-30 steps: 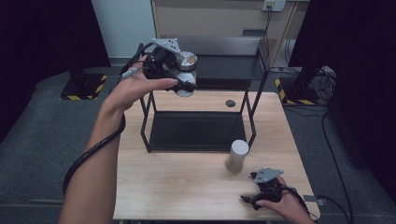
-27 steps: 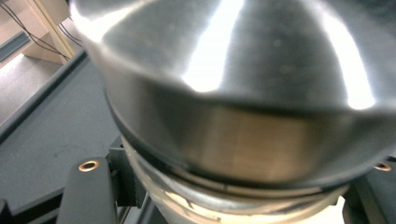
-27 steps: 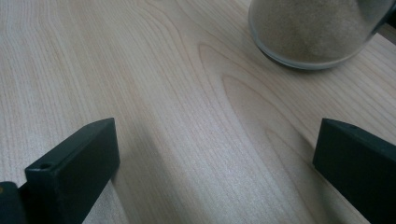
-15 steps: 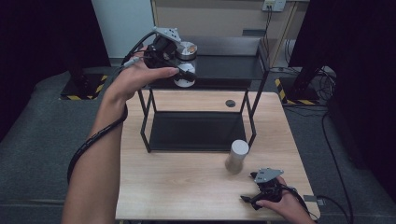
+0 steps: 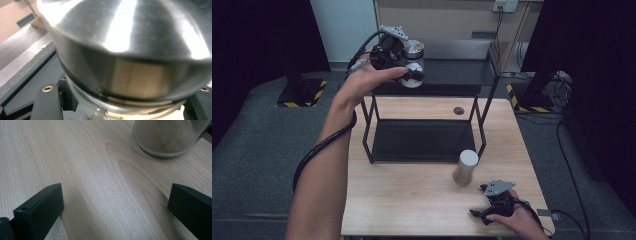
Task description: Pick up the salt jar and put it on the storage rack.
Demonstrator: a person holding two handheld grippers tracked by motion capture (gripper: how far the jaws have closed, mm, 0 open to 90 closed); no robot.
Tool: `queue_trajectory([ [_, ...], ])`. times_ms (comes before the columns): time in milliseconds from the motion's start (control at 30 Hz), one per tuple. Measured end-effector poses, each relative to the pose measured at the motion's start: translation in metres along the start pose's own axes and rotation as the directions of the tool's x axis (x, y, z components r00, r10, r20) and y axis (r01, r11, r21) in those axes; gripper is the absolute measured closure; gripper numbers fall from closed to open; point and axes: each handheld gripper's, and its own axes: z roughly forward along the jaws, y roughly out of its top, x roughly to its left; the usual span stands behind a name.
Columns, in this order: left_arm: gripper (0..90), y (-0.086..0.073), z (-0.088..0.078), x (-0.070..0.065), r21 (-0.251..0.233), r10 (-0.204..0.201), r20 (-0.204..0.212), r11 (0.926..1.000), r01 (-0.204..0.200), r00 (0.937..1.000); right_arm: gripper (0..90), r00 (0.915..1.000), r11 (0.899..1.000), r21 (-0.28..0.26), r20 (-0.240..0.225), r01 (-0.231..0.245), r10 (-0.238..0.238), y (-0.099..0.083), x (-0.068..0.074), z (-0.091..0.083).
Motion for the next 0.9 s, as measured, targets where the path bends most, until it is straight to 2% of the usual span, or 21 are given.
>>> queue_trajectory([
  [33, 30.0, 0.002, 0.001, -0.002, 0.003, -0.024, -0.028, 0.9997, 0.024, 0.9993, 1.3, 1.0, 1.0, 0.0, 0.0, 0.0, 0.0, 0.0, 0.0, 0.0],
  [67, 30.0, 0.002, 0.001, -0.002, 0.003, -0.024, -0.028, 0.9997, 0.024, 0.9993, 1.3, 1.0, 1.0, 0.0, 0.0, 0.0, 0.0, 0.0, 0.0, 0.0],
  [167, 30.0, 0.006, 0.002, -0.006, 0.017, -0.038, -0.064, 0.9991, 0.039, 0.9972, 1.3, 1.0, 1.0, 0.0, 0.0, 0.0, 0.0, 0.0, 0.0, 0.0],
  [267, 30.0, 0.006, 0.004, -0.007, 0.007, -0.056, -0.078, 0.9984, 0.056, 0.9954, 1.4, 1.0, 1.0, 0.0, 0.0, 0.0, 0.0, 0.0, 0.0, 0.0],
  [500, 30.0, 0.009, 0.01, -0.012, 0.013, -0.097, -0.153, 0.9949, 0.1, 0.9835, 1.4, 1.0, 1.0, 0.0, 0.0, 0.0, 0.0, 0.0, 0.0, 0.0],
  [733, 30.0, 0.004, 0.016, -0.012, 0.002, -0.123, -0.187, 0.9921, 0.125, 0.9746, 1.4, 1.0, 1.0, 0.0, 0.0, 0.0, 0.0, 0.0, 0.0, 0.0],
  [900, 30.0, 0.002, 0.02, -0.011, 0.0, -0.122, -0.189, 0.9922, 0.124, 0.9744, 1.4, 1.0, 1.0, 0.0, 0.0, 0.0, 0.0, 0.0, 0.0, 0.0],
])
